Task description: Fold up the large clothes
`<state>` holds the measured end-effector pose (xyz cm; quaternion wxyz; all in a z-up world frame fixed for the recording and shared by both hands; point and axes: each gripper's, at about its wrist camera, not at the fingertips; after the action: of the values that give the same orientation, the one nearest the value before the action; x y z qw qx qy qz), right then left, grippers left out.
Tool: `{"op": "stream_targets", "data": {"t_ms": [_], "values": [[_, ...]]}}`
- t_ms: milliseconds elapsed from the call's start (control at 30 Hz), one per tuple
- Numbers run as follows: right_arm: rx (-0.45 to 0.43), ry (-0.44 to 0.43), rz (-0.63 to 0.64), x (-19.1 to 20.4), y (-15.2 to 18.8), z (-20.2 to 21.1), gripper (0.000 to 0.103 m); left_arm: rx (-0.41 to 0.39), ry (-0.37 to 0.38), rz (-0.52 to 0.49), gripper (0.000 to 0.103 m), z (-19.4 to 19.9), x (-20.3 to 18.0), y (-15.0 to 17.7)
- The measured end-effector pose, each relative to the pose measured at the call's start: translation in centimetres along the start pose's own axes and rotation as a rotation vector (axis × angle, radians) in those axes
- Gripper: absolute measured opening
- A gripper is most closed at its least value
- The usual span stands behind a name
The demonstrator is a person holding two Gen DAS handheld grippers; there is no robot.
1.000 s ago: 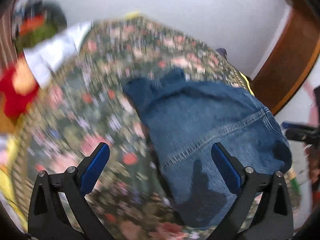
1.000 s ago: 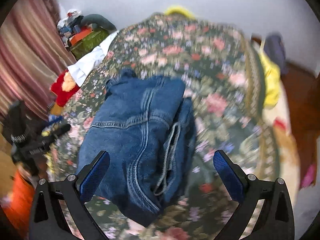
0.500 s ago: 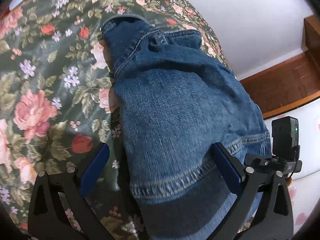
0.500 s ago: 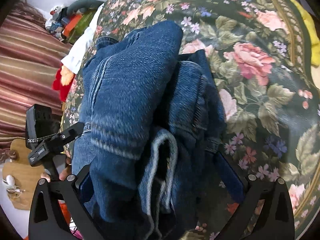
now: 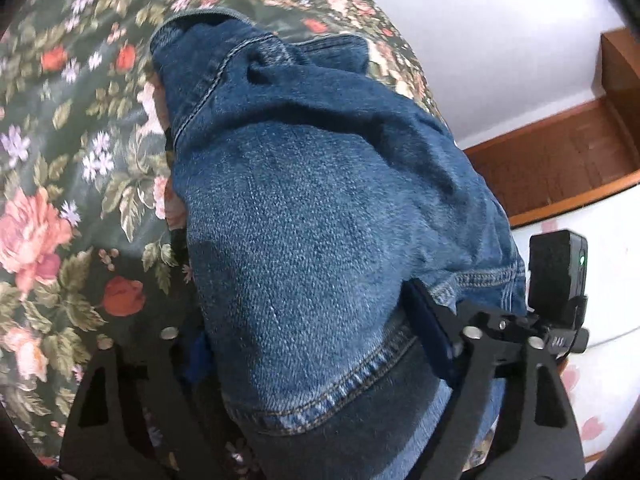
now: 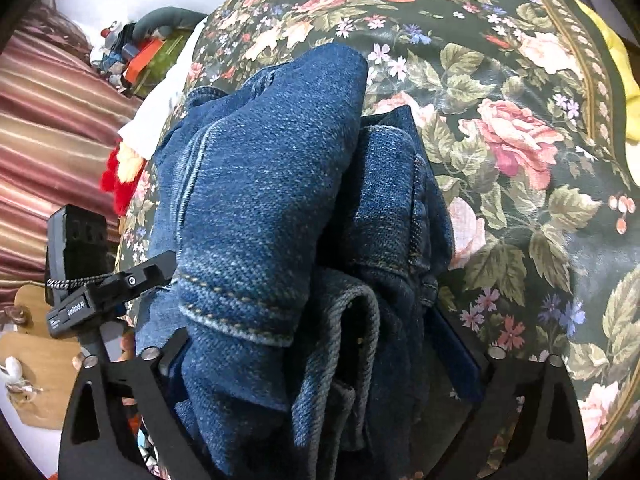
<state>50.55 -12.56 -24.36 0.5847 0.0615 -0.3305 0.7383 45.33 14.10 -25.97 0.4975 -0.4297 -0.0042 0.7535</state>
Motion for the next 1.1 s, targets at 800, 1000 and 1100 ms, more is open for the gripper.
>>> {"op": "stream_targets", "data": {"t_ms": [800,1000,1100], "values": [[-0.212,-0.064,0.112,10.4,-1.1,11.3,0.041,-0.203,-0.036,-0.318,0.058,14.0,-10.8,-5.1],[-0.26,-0.105,0.129,15.2,-1.3,12.6,0.041,-0.26,-0.055,-0.34,0.058,19.6,-11.1,-5.9],[-0.251,-0.133,0.115,17.0,-1.1,11.9,0.041,-0.267,-0.076,-0.327,0.058,21.7,-10.0,-6.5]]}}
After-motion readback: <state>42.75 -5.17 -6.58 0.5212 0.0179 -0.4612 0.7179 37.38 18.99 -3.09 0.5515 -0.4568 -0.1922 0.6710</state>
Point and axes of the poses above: each gripper's, at about its wrist camera, not at the fingertips, and z roughly against the way its jaws point, x to its left, y to its underside, and after that the axes turned 15 degrees about -x, right-handed
